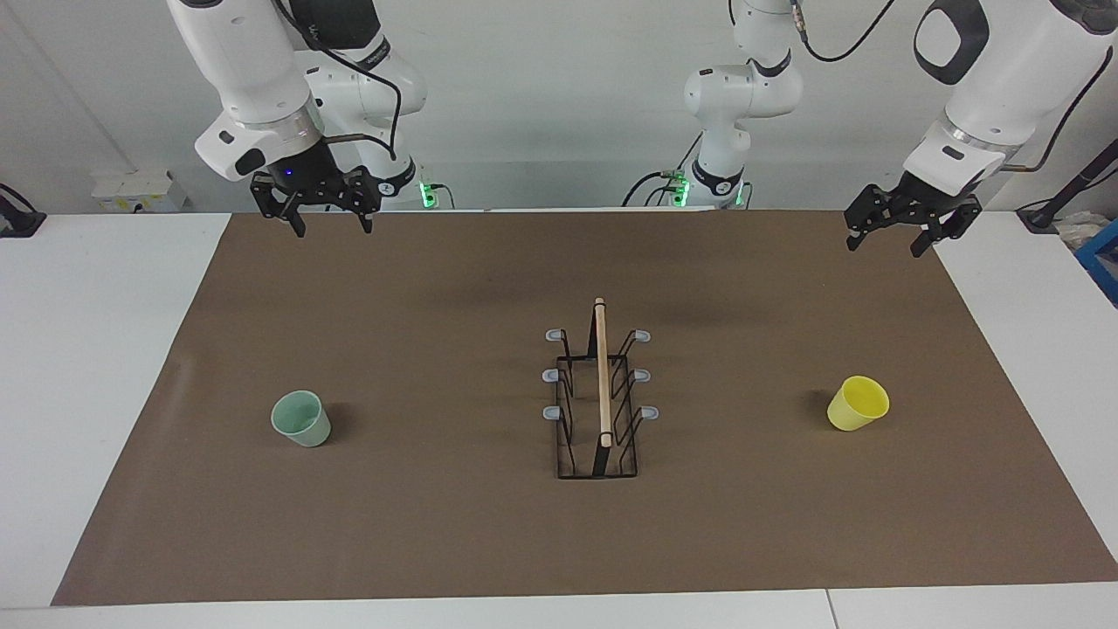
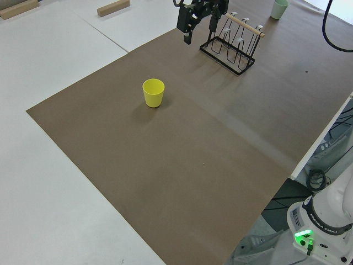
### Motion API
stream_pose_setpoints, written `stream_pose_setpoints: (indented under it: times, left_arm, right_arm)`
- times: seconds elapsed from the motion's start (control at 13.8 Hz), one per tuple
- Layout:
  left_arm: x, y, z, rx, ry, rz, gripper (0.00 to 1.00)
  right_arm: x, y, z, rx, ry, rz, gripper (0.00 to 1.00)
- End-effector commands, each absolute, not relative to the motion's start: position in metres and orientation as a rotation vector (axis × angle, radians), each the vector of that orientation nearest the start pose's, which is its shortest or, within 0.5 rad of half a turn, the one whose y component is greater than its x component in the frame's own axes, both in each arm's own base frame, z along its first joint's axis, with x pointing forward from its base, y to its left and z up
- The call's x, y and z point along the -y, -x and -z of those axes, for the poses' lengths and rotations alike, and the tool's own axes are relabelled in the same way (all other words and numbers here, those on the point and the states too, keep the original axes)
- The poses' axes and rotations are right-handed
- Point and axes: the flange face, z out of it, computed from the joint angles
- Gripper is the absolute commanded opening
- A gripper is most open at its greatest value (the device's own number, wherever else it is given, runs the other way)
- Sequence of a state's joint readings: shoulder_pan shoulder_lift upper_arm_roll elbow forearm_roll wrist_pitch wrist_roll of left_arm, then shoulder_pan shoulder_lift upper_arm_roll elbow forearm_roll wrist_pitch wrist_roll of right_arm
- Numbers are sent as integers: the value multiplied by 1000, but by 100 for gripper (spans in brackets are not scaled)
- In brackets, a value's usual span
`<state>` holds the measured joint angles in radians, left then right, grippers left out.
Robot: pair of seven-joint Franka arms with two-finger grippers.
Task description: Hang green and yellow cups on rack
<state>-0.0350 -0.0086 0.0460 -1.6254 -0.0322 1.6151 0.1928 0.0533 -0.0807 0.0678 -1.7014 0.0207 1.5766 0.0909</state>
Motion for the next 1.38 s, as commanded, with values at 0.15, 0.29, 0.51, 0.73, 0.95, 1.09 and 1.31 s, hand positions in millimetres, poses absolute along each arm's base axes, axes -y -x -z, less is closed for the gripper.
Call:
stream_pose_setpoints:
  times: [0.15, 0.29, 0.51, 0.73, 0.95, 1.09, 1.31]
  left_arm:
    - [-12, -559, -604, -145, 3179, -27, 100]
    - [-15, -562, -598, -63, 3193, -42, 100]
    - [-23, -580, -585, 99, 3216, -78, 100]
    - [-39, -601, -569, 434, 3234, -114, 100]
    - [-58, -617, -551, 856, 3212, -164, 100]
    - [-63, -628, -542, 1145, 3138, -187, 100]
    - [-73, -649, -509, 1534, 2976, -238, 100]
  right_arm:
    - [-64, -520, -606, 9, 3114, -53, 100]
    - [-64, -520, -606, 7, 3114, -53, 100]
    - [-64, -520, -606, 9, 3114, -53, 100]
    - [-63, -520, -606, 12, 3119, -54, 100]
    - [-61, -524, -599, 17, 3125, -72, 100]
    - [-57, -532, -588, 56, 3159, -73, 100]
    - [-54, -552, -569, 356, 3261, -51, 100]
